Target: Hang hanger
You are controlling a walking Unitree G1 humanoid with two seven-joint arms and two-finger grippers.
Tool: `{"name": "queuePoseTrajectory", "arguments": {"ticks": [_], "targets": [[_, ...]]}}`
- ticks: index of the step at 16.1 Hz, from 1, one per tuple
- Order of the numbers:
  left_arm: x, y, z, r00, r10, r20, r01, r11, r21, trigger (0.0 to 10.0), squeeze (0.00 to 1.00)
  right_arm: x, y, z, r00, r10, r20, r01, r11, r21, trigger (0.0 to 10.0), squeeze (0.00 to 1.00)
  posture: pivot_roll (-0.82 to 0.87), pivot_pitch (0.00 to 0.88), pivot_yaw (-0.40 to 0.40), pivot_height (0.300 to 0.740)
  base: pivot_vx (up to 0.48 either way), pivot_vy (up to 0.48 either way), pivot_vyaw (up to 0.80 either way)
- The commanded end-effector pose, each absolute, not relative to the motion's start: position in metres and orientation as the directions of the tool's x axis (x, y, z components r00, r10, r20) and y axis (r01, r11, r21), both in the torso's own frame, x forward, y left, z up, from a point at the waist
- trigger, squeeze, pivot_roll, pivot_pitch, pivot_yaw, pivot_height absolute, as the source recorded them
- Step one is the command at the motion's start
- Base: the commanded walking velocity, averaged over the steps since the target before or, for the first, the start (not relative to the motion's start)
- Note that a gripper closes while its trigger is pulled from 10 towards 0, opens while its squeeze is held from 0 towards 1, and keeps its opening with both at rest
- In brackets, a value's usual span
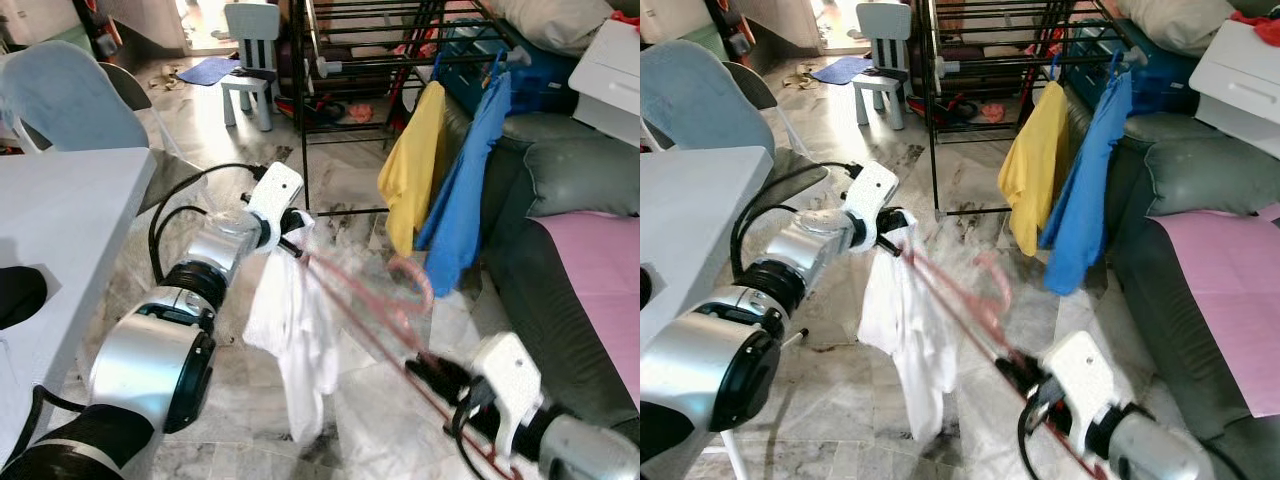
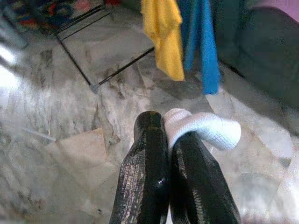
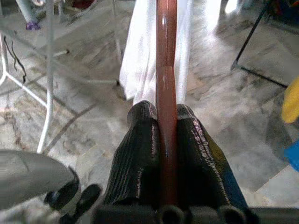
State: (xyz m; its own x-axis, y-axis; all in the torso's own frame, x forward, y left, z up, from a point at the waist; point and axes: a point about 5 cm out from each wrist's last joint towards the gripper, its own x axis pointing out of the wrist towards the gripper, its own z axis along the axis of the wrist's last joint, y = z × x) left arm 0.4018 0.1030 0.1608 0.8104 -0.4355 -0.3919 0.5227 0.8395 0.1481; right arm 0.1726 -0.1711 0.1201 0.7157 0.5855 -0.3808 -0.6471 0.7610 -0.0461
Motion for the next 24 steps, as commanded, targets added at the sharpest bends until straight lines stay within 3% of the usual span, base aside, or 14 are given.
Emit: {"name": "queuePoseTrajectory", "arguments": {"ticks": [1,7,12,14,16,18,20,24], "targets": [[0.405,0.106,0.165,0.841,-0.394,-0.371,0.459,0.882,0.106,10.0,0.0,0.171,-0.172,0.121,0.723,0.568,-0.395,-0.645,0.759,-0.09,10.0,0.0,-0.07,0.0,0.054,0.74,0.0,0.0,0.0],[0.401,0.091,0.169,0.768,-0.513,-0.384,0.58,0.812,0.075,10.0,0.0,0.182,-0.187,0.102,0.792,0.413,-0.45,-0.539,0.819,-0.198,10.0,0.0,-0.06,0.0,0.059,0.74,0.0,0.0,0.0],[0.396,0.089,0.161,0.737,-0.559,-0.38,0.628,0.774,0.081,10.0,0.0,0.183,-0.184,0.109,0.788,0.45,-0.421,-0.557,0.812,-0.175,10.0,0.0,-0.06,0.0,0.058,0.74,0.0,0.0,0.0],[0.387,0.095,0.155,0.723,-0.629,-0.285,0.681,0.719,0.138,10.0,0.0,0.177,-0.188,0.114,0.819,0.425,-0.385,-0.527,0.823,-0.213,10.0,0.0,-0.06,0.0,0.063,0.74,0.0,0.0,0.0],[0.365,0.109,0.155,0.762,-0.648,-0.012,0.639,0.747,0.184,10.0,0.0,0.173,-0.192,0.13,0.918,0.319,-0.234,-0.363,0.915,-0.177,10.0,0.0,-0.05,0.0,0.062,0.74,0.0,0.0,0.0],[0.353,0.122,0.141,0.783,-0.622,-0.005,0.615,0.772,0.159,10.0,0.0,0.171,-0.2,0.135,0.951,0.234,-0.201,-0.268,0.949,-0.165,10.0,0.0,-0.04,0.0,0.046,0.74,0.0,0.0,0.0],[0.343,0.122,0.136,0.771,-0.635,0.044,0.62,0.765,0.173,10.0,0.0,0.175,-0.205,0.142,0.958,0.233,-0.169,-0.265,0.943,-0.2,10.0,0.0,-0.04,0.0,0.024,0.74,0.0,0.0,0.0],[0.319,0.114,0.125,0.736,-0.673,0.066,0.658,0.735,0.163,10.0,0.0,0.188,-0.198,0.138,0.923,0.341,-0.181,-0.369,0.916,-0.156,10.0,0.0,-0.04,0.0,0.013,0.74,0.0,0.0,0.0]]}}
